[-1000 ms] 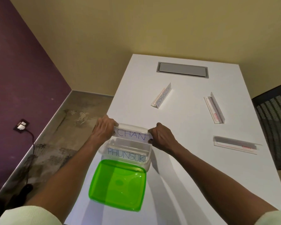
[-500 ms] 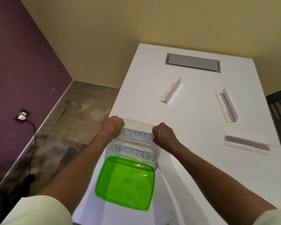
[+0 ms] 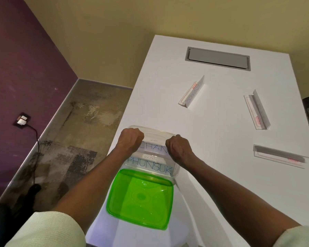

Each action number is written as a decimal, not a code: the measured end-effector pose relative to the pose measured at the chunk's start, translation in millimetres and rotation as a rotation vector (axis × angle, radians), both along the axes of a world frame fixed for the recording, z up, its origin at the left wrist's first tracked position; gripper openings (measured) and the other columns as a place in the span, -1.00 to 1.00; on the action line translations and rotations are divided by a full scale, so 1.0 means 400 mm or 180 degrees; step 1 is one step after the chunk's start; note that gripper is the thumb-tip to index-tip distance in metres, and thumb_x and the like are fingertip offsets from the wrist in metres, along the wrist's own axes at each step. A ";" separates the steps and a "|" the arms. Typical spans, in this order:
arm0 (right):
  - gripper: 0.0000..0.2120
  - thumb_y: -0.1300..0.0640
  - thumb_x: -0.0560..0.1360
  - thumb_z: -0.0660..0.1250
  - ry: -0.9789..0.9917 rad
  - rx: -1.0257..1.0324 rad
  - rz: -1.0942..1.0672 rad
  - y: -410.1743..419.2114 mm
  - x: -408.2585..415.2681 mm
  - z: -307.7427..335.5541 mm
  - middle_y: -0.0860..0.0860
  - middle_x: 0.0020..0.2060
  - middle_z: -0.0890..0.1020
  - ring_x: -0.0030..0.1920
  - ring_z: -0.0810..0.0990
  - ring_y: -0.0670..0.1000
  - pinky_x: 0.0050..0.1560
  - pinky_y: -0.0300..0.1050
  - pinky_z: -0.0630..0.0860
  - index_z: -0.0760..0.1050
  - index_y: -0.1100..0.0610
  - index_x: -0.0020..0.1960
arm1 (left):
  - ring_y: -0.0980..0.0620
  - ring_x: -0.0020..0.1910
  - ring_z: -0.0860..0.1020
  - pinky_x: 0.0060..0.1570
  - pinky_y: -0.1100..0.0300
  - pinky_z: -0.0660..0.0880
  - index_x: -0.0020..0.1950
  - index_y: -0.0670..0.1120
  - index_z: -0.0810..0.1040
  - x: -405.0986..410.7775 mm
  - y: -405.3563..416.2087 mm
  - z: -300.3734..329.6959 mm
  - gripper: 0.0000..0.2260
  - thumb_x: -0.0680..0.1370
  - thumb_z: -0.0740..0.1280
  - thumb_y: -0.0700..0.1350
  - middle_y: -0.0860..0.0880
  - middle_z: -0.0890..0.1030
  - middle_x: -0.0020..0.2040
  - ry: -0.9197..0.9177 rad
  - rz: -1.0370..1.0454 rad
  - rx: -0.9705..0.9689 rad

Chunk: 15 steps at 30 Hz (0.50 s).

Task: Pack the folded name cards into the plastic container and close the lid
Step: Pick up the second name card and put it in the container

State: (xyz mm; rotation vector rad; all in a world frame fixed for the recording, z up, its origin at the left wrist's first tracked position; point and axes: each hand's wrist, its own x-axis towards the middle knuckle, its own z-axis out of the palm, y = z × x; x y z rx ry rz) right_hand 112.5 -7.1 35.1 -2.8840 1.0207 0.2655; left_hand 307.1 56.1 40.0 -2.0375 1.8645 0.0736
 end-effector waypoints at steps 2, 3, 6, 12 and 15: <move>-0.74 0.39 0.51 0.10 0.0163 -0.0050 0.0089 0.000 0.009 -0.006 0.12 -0.11 0.62 -0.06 0.56 0.14 -0.23 -0.12 0.33 0.52 0.18 -0.01 | -0.09 -0.11 0.64 -0.21 0.19 0.40 -0.05 -0.06 0.60 0.003 -0.004 -0.006 -0.76 0.50 0.20 -0.32 -0.05 0.65 -0.08 -0.0034 -0.0023 0.0024; -0.73 0.39 0.51 0.10 0.0223 -0.0068 0.0128 0.000 0.015 -0.008 0.11 -0.12 0.63 -0.07 0.58 0.13 -0.22 -0.13 0.34 0.53 0.17 -0.02 | -0.08 -0.11 0.64 -0.21 0.19 0.41 -0.05 -0.06 0.60 0.003 -0.006 -0.009 -0.77 0.51 0.20 -0.31 -0.05 0.65 -0.08 -0.0066 -0.0035 0.0031; -0.72 0.38 0.51 0.11 0.0364 -0.0126 0.0213 -0.004 0.033 -0.012 0.08 -0.15 0.65 -0.11 0.61 0.12 -0.24 -0.15 0.33 0.55 0.13 -0.06 | -0.05 -0.08 0.64 -0.19 0.19 0.43 -0.01 -0.06 0.59 0.002 -0.011 -0.020 -0.77 0.53 0.19 -0.31 -0.04 0.65 -0.05 -0.0151 -0.0087 0.0077; -0.74 0.36 0.54 0.11 0.0582 -0.0128 0.0312 -0.006 0.046 -0.026 0.07 -0.16 0.65 -0.16 0.63 0.11 -0.28 -0.14 0.32 0.54 0.14 -0.07 | -0.06 -0.07 0.63 -0.20 0.18 0.44 0.00 -0.06 0.58 0.000 -0.010 -0.040 -0.76 0.55 0.17 -0.30 -0.05 0.64 -0.04 -0.0151 -0.0122 0.0061; -0.74 0.35 0.55 0.10 0.0641 -0.0119 0.0364 -0.006 0.052 -0.035 0.09 -0.12 0.65 -0.12 0.63 0.12 -0.26 -0.13 0.32 0.55 0.16 -0.02 | -0.06 -0.07 0.63 -0.23 0.19 0.39 0.00 -0.07 0.59 -0.001 -0.011 -0.052 -0.76 0.56 0.16 -0.30 -0.06 0.65 -0.04 -0.0125 -0.0098 0.0047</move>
